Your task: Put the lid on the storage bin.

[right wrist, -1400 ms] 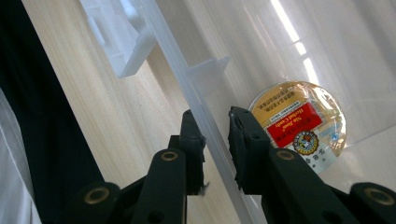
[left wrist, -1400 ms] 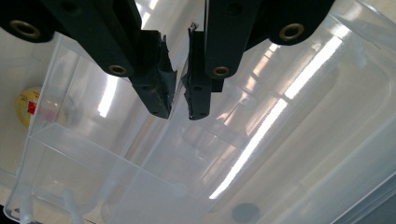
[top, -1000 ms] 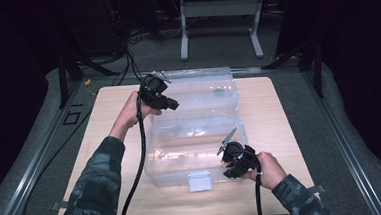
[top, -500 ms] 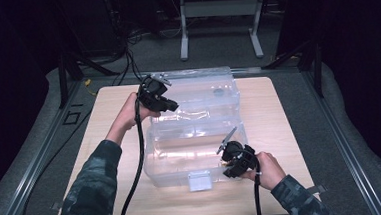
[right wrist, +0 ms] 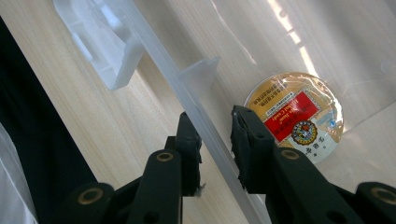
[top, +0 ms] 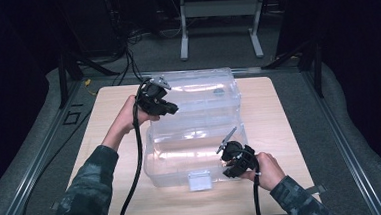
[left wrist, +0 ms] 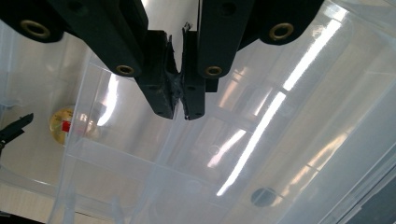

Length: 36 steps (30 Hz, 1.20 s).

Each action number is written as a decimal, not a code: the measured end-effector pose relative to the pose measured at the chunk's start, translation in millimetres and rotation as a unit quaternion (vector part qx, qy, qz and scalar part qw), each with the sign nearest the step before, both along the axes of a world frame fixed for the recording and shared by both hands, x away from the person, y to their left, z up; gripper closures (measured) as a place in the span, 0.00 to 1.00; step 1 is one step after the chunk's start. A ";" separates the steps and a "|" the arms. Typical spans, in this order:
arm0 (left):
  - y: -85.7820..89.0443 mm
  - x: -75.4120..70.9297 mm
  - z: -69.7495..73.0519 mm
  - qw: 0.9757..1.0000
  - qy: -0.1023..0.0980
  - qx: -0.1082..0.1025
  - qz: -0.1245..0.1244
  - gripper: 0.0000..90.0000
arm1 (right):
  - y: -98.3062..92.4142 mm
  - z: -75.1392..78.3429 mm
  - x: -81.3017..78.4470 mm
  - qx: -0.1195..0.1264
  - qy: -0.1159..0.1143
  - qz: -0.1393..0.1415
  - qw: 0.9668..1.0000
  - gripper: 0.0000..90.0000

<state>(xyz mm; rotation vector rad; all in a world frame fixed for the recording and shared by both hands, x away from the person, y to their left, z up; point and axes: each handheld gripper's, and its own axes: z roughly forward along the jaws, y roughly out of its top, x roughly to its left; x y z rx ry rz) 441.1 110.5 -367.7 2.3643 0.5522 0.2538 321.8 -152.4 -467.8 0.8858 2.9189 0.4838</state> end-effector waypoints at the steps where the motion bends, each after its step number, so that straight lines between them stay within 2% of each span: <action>1: 0.1 -1.7 0.3 1.000 -0.002 0.000 -0.001 0.94 | 0.1 0.0 0.0 0.000 0.000 0.000 1.000 0.81; 6: -0.3 -11.3 1.9 1.000 -0.013 0.005 -0.005 0.95 | 0.4 -0.4 -0.2 0.001 -0.004 -0.003 1.000 0.81; 7: -0.1 -12.9 2.1 1.000 -0.014 0.004 -0.006 0.95 | 0.2 1.0 0.1 -0.007 0.003 0.002 1.000 0.81; 12: -0.6 -19.6 2.7 1.000 -0.021 0.009 -0.006 0.95 | 0.6 0.1 -0.5 -0.003 -0.001 -0.004 1.000 0.81; 27: 2.9 -40.3 0.6 0.999 -0.034 -0.001 -0.010 0.95 | 0.5 -0.1 -0.7 -0.003 -0.003 -0.007 1.000 0.81; 32: 3.0 -47.6 -1.0 0.999 -0.045 -0.004 -0.008 0.96 | 0.7 0.0 -0.8 -0.004 -0.003 -0.007 1.000 0.81; 36: 1.3 -54.3 -2.1 0.998 -0.062 0.006 -0.003 0.96 | 0.7 -0.4 -1.2 -0.003 -0.007 -0.008 1.000 0.81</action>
